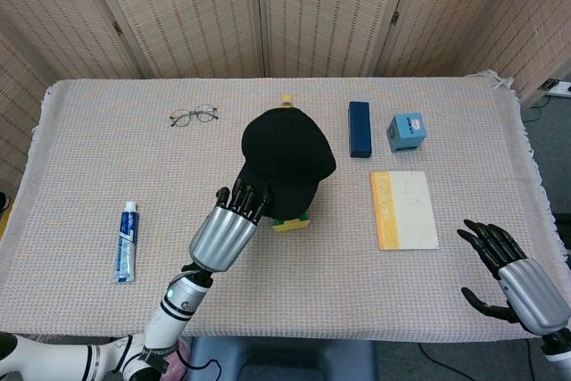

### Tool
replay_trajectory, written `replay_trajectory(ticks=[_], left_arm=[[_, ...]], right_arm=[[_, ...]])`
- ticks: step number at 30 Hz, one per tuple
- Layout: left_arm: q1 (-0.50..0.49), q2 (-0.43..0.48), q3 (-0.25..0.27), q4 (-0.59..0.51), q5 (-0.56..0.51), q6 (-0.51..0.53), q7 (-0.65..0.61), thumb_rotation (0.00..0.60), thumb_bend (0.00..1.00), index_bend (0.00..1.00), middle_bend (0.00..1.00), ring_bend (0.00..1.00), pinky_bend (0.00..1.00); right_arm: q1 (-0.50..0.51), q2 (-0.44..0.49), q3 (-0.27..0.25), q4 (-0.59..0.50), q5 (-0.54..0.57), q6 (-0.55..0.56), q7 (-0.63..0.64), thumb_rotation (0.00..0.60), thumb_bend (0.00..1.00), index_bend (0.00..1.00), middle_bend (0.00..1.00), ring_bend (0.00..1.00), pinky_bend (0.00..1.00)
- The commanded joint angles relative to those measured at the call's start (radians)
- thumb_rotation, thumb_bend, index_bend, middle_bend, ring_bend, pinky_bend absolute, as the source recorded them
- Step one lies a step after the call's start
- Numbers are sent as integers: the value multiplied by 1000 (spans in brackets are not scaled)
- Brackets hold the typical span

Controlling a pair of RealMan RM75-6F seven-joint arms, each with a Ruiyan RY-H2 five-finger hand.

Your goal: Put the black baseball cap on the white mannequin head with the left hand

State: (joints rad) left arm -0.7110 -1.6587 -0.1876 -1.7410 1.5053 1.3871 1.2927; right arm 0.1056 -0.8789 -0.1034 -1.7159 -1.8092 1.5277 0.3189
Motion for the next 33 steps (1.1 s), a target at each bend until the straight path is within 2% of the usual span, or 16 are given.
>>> replay_trajectory(ticks=[1, 10, 13, 21, 23, 27, 33], left_arm=[[29, 35, -11, 26, -19, 19, -69, 600, 173, 185, 360, 292, 503], [95, 96, -16, 83, -73, 46, -244, 600, 173, 160, 314, 275, 493], [140, 127, -12, 80, -110, 63, -352, 600, 172, 152, 303, 270, 487], [291, 264, -6, 69, -169, 135, -744, 600, 172, 149, 299, 268, 484], [322, 305, 6, 56, -163, 137, -842, 600, 172, 143, 293, 255, 469], [380, 391, 44, 15, -129, 141, -1020, 600, 172, 113, 247, 176, 377], [480, 551, 161, -21, -1, 155, -1355, 583, 171, 71, 189, 129, 330]], right_arm=[[1, -2, 1, -4, 4, -4, -7, 600, 258, 0, 0, 0, 0], [9, -9, 13, -16, 36, -32, -30, 600, 259, 0, 0, 0, 0], [13, -11, 14, -20, 41, -44, -38, 600, 259, 0, 0, 0, 0], [32, -21, 19, -34, 70, -103, -76, 600, 259, 0, 0, 0, 0], [41, -27, 20, -41, 80, -127, -94, 600, 259, 0, 0, 0, 0], [59, -42, 22, -51, 95, -175, -130, 600, 260, 0, 0, 0, 0], [83, -59, 24, -59, 126, -239, -169, 600, 260, 0, 0, 0, 0]])
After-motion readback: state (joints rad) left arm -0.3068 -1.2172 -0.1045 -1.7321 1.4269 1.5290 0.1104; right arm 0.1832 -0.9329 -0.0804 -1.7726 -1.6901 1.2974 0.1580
